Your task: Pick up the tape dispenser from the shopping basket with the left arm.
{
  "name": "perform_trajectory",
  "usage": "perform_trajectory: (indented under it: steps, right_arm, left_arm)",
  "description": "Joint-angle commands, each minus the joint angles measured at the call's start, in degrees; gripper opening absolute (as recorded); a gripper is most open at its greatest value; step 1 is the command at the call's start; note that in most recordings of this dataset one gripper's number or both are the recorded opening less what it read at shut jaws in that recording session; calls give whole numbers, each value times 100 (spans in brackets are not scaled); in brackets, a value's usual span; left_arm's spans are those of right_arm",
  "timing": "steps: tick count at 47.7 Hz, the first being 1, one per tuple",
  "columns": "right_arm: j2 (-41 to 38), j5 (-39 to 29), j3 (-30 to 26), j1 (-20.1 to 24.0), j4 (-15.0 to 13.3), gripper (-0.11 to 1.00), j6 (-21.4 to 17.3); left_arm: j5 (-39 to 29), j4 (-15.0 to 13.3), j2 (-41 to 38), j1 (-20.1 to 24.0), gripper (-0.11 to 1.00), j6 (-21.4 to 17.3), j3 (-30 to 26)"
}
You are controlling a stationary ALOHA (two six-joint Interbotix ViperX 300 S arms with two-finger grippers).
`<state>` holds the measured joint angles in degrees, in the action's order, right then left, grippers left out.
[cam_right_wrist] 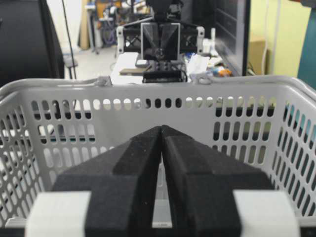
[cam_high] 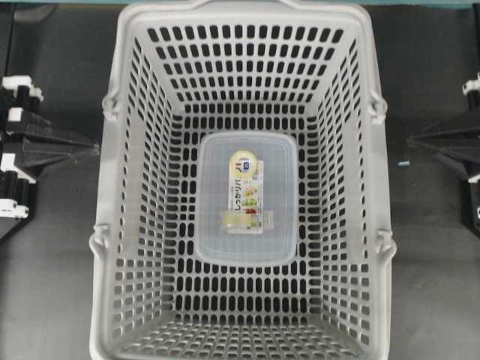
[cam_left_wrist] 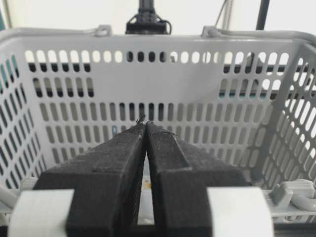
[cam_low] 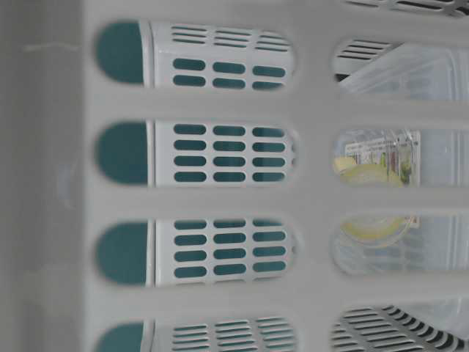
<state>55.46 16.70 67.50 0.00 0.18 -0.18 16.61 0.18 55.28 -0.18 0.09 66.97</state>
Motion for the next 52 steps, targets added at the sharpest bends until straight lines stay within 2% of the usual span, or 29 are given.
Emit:
perform_trajectory:
  steps: [1, 5, 9, 22, 31, 36, 42, 45, 47, 52]
  right_arm:
    - [-9, 35, -97, -26, 18, 0, 9]
    - [79, -105, -97, -26, 26, 0, -26]
    - [255, -352, -105, -26, 26, 0, -44]
    - [853, -1670, -299, -44, 35, 0, -53]
    - [1143, -2030, -404, -44, 35, 1, -53]
    - [1213, -2074, -422, -26, 44, 19, -79]
    - [1213, -2074, -413, 0, 53, 58, -176]
    - [1222, -2074, -404, 0, 53, 74, -211]
    - [1222, -2074, -404, 0, 53, 80, -220]
    - [1230, -2074, -396, 0, 53, 79, -272]
  left_arm:
    - [-396, 237, 158, 9, 6, 97, -510]
    - [-905, 229, 79, 9, 0, 132, -923]
    - [-1468, 237, -149, -35, 0, 132, -1371]
    - [-3050, 237, -1767, -185, 0, 229, -3050]
    - [-3727, 237, -2865, -211, 0, 202, -4008]
    - [-4148, 237, -3340, -264, 0, 149, -4430]
    - [-4860, 237, -3762, -264, 0, 202, -4878]
    - [-5256, 237, -3999, -281, 0, 220, -5124]
    - [-5440, 237, -4131, -290, 0, 220, -5238]
    - [-5748, 237, -4412, -343, 0, 237, -5458]
